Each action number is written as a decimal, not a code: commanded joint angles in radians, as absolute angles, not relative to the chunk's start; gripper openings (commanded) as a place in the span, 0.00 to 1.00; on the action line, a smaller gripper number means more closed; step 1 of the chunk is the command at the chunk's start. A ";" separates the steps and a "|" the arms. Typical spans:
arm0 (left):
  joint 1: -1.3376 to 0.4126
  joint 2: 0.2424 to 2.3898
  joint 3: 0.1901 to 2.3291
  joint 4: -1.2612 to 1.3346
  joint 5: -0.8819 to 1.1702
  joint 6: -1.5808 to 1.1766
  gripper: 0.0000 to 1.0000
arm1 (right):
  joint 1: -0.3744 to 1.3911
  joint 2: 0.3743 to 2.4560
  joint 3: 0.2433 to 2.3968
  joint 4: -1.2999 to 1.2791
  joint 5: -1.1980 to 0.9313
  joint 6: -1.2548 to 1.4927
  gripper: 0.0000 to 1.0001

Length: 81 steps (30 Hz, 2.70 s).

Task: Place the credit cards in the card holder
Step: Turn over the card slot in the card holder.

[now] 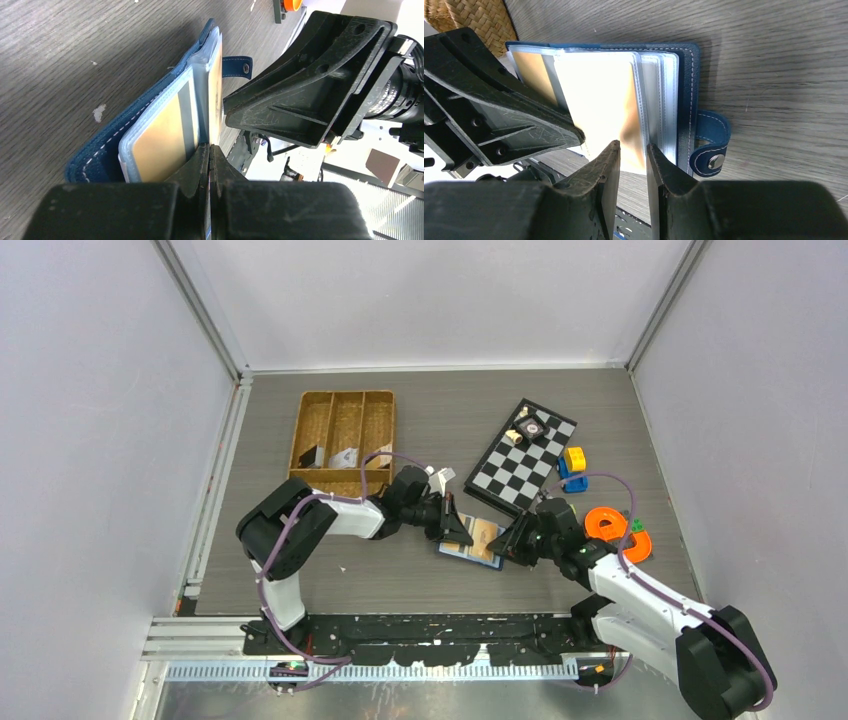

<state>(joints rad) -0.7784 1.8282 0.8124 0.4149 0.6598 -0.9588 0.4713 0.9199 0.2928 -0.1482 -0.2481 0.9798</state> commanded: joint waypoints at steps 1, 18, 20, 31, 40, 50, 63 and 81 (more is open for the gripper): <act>-0.773 1.762 0.803 0.490 0.695 -0.966 0.00 | 0.459 0.893 0.279 -0.149 -0.267 0.994 0.32; -0.771 1.752 0.805 0.490 0.715 -0.969 0.00 | 0.451 0.848 0.249 -0.038 -0.348 1.003 0.30; -0.771 1.752 0.804 0.495 0.716 -0.972 0.00 | 0.451 0.850 0.244 -0.026 -0.354 1.010 0.30; -0.770 1.772 0.811 0.486 0.706 -0.964 0.00 | 0.445 0.796 0.214 0.033 -0.379 1.064 0.25; -0.770 1.813 0.810 0.482 0.697 -0.957 0.00 | 0.445 0.799 0.190 0.078 -0.389 1.091 0.23; -0.770 1.873 0.813 0.450 0.678 -0.918 0.05 | 0.445 0.940 0.144 0.194 -0.358 1.066 0.22; -0.770 1.858 0.846 0.250 0.603 -0.815 0.15 | 0.444 0.994 0.138 0.264 -0.374 1.076 0.20; -0.770 1.692 0.905 0.012 0.534 -0.701 0.53 | 0.445 1.031 0.155 0.296 -0.384 1.072 0.20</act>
